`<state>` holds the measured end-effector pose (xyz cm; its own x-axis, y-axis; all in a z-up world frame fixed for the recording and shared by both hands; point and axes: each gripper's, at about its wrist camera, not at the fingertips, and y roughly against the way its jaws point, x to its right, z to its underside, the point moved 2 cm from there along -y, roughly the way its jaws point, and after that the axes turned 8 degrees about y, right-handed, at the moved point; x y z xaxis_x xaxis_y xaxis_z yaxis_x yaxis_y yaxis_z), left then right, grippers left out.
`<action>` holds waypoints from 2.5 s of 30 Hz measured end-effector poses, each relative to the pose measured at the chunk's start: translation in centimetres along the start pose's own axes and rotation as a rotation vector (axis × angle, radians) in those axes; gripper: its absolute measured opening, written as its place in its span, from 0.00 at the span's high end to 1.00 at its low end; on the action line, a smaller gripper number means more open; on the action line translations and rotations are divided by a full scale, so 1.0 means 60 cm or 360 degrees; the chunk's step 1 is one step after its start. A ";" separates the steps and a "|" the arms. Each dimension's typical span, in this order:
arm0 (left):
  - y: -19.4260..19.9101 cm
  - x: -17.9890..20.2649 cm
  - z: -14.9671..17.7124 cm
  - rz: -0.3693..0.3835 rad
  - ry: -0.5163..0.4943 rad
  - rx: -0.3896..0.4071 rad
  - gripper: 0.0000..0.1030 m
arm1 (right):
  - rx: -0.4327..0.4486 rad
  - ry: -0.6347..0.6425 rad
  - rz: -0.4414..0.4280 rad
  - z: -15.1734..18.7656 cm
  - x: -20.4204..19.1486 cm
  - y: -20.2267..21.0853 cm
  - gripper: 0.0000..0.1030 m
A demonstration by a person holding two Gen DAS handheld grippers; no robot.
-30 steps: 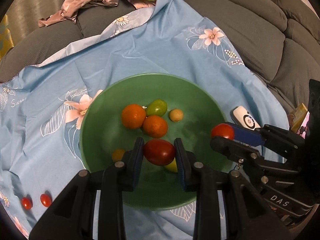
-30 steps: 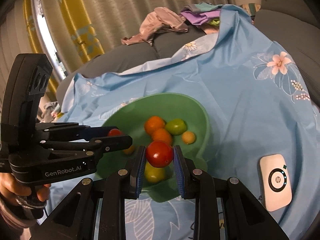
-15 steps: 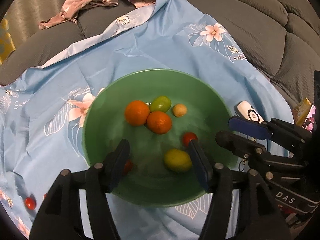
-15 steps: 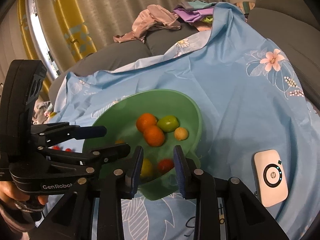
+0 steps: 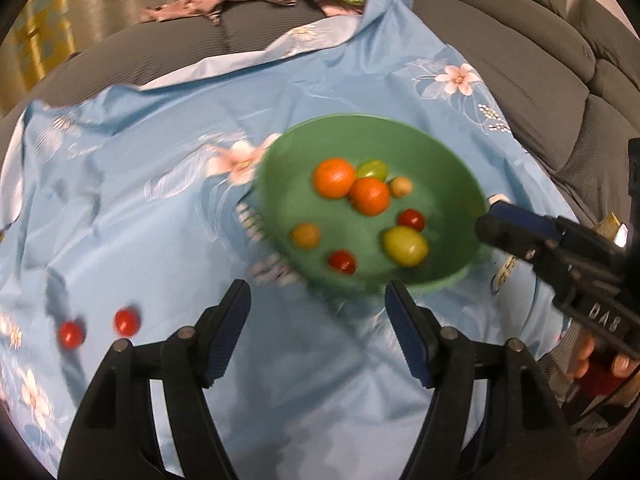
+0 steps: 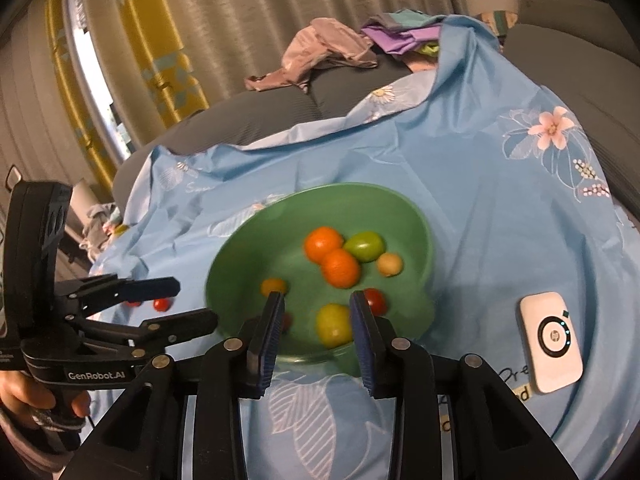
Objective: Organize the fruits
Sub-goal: 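Move both open tools back toward the last two cherry tomatoes, then grasp a cherry tomato with the right tool while the left tool grasps the other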
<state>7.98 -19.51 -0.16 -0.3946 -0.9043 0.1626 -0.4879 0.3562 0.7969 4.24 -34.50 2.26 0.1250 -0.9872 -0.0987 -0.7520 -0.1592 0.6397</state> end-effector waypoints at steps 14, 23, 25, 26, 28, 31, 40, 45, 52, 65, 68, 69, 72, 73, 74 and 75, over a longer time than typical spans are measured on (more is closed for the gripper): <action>0.087 -0.109 0.082 -0.0224 0.0214 0.0100 0.26 | -0.0049 0.0189 -0.0097 0.004 -0.101 0.009 0.67; 0.119 -0.139 0.116 -0.0253 0.0230 0.0151 0.24 | -0.0072 0.0300 -0.0156 0.003 -0.166 0.011 0.67; 0.125 -0.148 0.122 -0.0256 0.0244 0.0158 0.24 | -0.0086 0.0317 -0.0163 0.004 -0.175 0.009 0.67; 0.127 -0.151 0.124 -0.0259 0.0249 0.0161 0.24 | -0.0093 0.0329 -0.0163 0.005 -0.181 0.007 0.67; 0.132 -0.160 0.130 -0.0268 0.0261 0.0165 0.24 | -0.0109 0.0352 -0.0171 0.006 -0.193 0.004 0.67; 0.136 -0.174 0.139 -0.0283 0.0285 0.0171 0.23 | -0.0139 0.0383 -0.0192 0.008 -0.212 -0.001 0.67; 0.141 -0.214 0.158 -0.0363 0.0331 0.0196 0.21 | -0.0202 0.0493 -0.0214 0.008 -0.263 -0.025 0.67; 0.141 -0.240 0.164 -0.0369 0.0364 0.0200 0.21 | -0.0238 0.0540 -0.0244 0.007 -0.291 -0.042 0.67; 0.138 -0.273 0.169 -0.0353 0.0401 0.0209 0.21 | -0.0301 0.0586 -0.0288 0.007 -0.327 -0.077 0.67; 0.131 -0.356 0.171 -0.0205 0.0469 0.0235 0.21 | -0.0458 0.0573 -0.0395 -0.010 -0.363 -0.232 0.67; 0.127 -0.372 0.165 -0.0203 0.0490 0.0227 0.21 | -0.0504 0.0601 -0.0395 -0.012 -0.370 -0.268 0.67; 0.126 -0.373 0.163 -0.0205 0.0489 0.0225 0.21 | -0.0517 0.0606 -0.0398 -0.012 -0.370 -0.277 0.67; 0.118 -0.380 0.152 -0.0188 0.0482 0.0217 0.21 | -0.0552 0.0616 -0.0405 -0.011 -0.374 -0.299 0.67; 0.114 -0.382 0.148 -0.0187 0.0477 0.0212 0.21 | -0.0561 0.0619 -0.0408 -0.010 -0.374 -0.305 0.67; 0.111 -0.383 0.146 -0.0189 0.0469 0.0208 0.21 | -0.0567 0.0622 -0.0407 -0.009 -0.375 -0.310 0.67; 0.109 -0.383 0.143 -0.0194 0.0459 0.0204 0.21 | -0.0572 0.0623 -0.0406 -0.009 -0.375 -0.314 0.67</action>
<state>7.18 5.64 -3.71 -0.0994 -0.9649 0.2432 -0.6192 0.2513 0.7440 15.95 -9.31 -7.19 0.5541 -0.8316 -0.0386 -0.4087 -0.3122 0.8576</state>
